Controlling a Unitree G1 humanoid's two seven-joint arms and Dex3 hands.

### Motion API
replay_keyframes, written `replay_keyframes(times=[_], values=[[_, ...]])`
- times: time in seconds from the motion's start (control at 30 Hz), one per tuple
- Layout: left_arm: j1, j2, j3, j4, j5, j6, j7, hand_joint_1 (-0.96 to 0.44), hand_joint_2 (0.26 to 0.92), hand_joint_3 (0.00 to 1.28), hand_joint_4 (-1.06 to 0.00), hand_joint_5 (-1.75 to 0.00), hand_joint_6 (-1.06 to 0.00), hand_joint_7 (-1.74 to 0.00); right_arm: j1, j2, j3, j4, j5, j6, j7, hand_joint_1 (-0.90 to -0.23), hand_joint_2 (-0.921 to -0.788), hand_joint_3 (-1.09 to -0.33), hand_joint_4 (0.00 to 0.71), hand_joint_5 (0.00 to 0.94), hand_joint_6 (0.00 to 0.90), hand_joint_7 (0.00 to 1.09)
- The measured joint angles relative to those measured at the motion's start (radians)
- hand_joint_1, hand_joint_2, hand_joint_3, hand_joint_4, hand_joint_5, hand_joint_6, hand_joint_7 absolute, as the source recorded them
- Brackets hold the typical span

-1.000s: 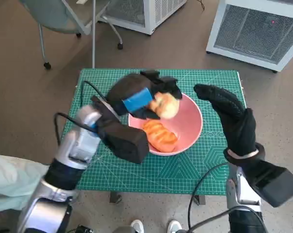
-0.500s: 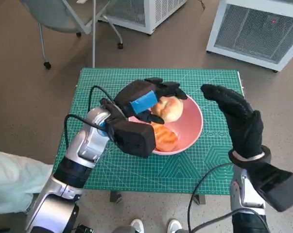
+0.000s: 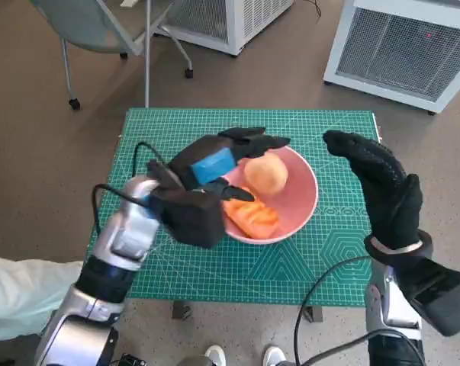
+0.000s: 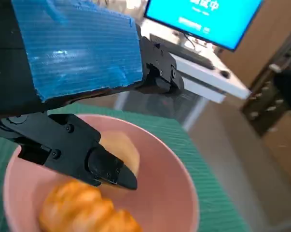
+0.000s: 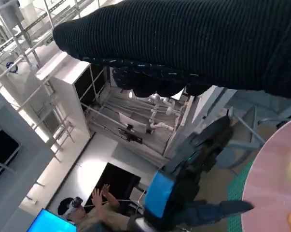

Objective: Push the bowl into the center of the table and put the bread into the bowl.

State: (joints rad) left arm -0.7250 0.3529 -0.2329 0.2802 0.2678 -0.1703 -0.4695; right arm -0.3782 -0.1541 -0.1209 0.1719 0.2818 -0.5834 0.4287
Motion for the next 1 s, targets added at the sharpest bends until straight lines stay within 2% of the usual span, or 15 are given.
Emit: replay_keyframes(times=[0.23, 0.5, 0.53, 0.63, 0.77, 1.0], values=[[0.021, 0.017, 0.074, -0.055, -0.141, -0.020, -0.070, -0.39, 0.882, 0.00, -0.01, 0.00, -0.22, 0.00, -0.012, -0.001, -0.007, -0.006, 0.011, 0.022, -0.003, -0.681, -0.921, -0.743, 0.123, 0.004, -0.001, 0.43], [0.036, 0.011, 0.155, -0.052, -0.279, -0.109, -0.090, -0.39, 0.887, 0.00, -0.02, 0.00, -0.24, -0.01, -0.038, -0.010, -0.019, -0.028, 0.012, 0.052, -0.012, -0.681, -0.921, -0.727, 0.133, 0.008, -0.001, 0.45], [0.037, 0.003, 0.168, -0.046, -0.303, -0.121, -0.092, -0.43, 0.899, 0.05, -0.01, 0.00, -0.21, -0.01, -0.041, -0.013, -0.020, -0.031, 0.012, 0.055, -0.013, -0.681, -0.921, -0.725, 0.137, 0.010, -0.001, 0.45], [0.037, -0.024, 0.207, -0.024, -0.379, -0.152, -0.096, -0.44, 0.893, 0.07, -0.04, -0.01, -0.23, -0.04, -0.058, -0.024, -0.022, -0.036, 0.010, 0.067, -0.015, -0.680, -0.921, -0.721, 0.143, 0.012, -0.001, 0.45], [0.037, -0.073, 0.249, -0.003, -0.456, -0.178, -0.086, -0.49, 0.914, 0.09, -0.08, -0.02, -0.25, -0.07, -0.080, -0.034, -0.025, -0.039, 0.011, 0.075, -0.016, -0.674, -0.921, -0.719, 0.147, 0.013, -0.001, 0.46], [0.043, -0.174, 0.293, 0.045, -0.493, -0.248, -0.011, -0.59, 0.920, 0.23, -0.17, -0.04, -0.27, -0.15, -0.108, -0.039, -0.024, -0.042, 0.009, 0.093, -0.016, -0.659, -0.921, -0.721, 0.144, 0.007, -0.001, 0.49]])
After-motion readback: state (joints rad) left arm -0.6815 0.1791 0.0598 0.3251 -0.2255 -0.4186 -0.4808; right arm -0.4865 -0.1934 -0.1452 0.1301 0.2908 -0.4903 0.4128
